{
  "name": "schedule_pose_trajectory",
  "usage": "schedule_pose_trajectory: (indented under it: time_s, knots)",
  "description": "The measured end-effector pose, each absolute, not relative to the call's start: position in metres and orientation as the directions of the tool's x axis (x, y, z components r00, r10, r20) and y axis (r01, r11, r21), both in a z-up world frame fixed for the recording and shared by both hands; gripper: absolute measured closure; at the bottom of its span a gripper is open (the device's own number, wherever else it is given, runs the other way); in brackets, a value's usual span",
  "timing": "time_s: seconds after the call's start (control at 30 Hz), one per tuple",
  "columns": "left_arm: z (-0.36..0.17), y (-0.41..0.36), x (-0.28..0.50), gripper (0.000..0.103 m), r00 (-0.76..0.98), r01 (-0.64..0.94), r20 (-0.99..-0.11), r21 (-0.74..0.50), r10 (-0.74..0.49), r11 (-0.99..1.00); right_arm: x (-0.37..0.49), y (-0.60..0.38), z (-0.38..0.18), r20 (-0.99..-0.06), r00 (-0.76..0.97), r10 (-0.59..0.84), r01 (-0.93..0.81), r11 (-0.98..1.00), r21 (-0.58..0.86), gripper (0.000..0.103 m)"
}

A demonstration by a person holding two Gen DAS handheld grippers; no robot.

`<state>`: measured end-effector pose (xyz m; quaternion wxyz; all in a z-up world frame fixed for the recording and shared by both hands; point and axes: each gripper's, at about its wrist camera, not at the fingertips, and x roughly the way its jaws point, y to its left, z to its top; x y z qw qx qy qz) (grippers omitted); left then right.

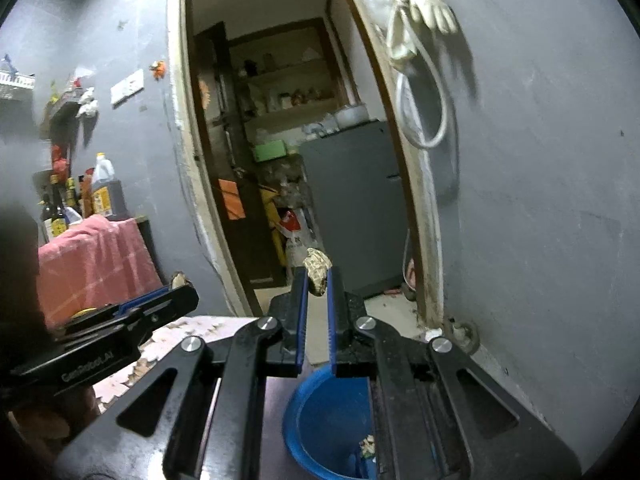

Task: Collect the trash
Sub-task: 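Carry both peels over the blue bucket, then open both tools to drop the peels into the blue bucket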

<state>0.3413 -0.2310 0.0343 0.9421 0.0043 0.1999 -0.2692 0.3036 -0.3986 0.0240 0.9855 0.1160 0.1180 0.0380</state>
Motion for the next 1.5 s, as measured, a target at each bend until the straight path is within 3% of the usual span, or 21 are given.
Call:
schedule_pose_trajectory:
  time_s: [0.57, 0.67, 1.07, 1.5]
  knots:
    - [-0.043, -0.281, 0.39, 0.078, 0.602, 0.517, -0.651, -0.123, -0.462, 0.847, 0.335, -0.434, -0.041, -0.386, 0.918, 0.091, 0.032, 0.954, 0.299, 0.085]
    - [-0.055, -0.283, 0.397, 0.07, 0.575, 0.508, -0.681, -0.137, -0.453, 0.851, 0.342, -0.437, -0.049, -0.41, 0.907, 0.097, 0.04, 0.949, 0.313, 0.084]
    - [-0.064, -0.273, 0.404, 0.067, 0.571, 0.479, -0.691, -0.158, -0.443, 0.863, 0.343, -0.438, -0.06, -0.433, 0.896, 0.096, 0.056, 0.944, 0.325, 0.081]
    - [-0.033, -0.249, 0.38, 0.067, 0.615, 0.451, -0.646, -0.182, -0.452, 0.874, 0.324, -0.42, -0.036, -0.411, 0.906, 0.103, 0.028, 0.953, 0.3, 0.079]
